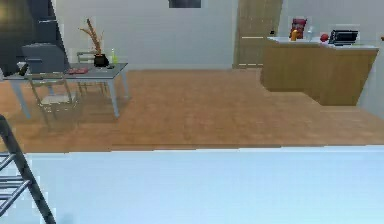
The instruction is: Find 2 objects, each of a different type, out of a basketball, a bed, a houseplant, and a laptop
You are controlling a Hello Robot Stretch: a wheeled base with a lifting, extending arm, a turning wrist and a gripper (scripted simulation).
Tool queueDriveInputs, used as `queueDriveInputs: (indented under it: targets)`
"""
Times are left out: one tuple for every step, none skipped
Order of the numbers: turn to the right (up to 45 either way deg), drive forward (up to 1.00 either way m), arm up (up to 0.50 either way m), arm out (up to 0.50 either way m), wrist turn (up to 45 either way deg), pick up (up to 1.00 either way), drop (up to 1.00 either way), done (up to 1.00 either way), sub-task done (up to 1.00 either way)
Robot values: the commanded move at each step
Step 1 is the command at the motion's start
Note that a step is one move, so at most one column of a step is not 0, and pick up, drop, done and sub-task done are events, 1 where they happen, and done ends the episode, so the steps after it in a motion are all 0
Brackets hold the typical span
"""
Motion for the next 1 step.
queueDriveInputs:
  targets:
    - [0.0,0.95,0.0,0.0,0.0,0.0,0.0,0.0,0.0]
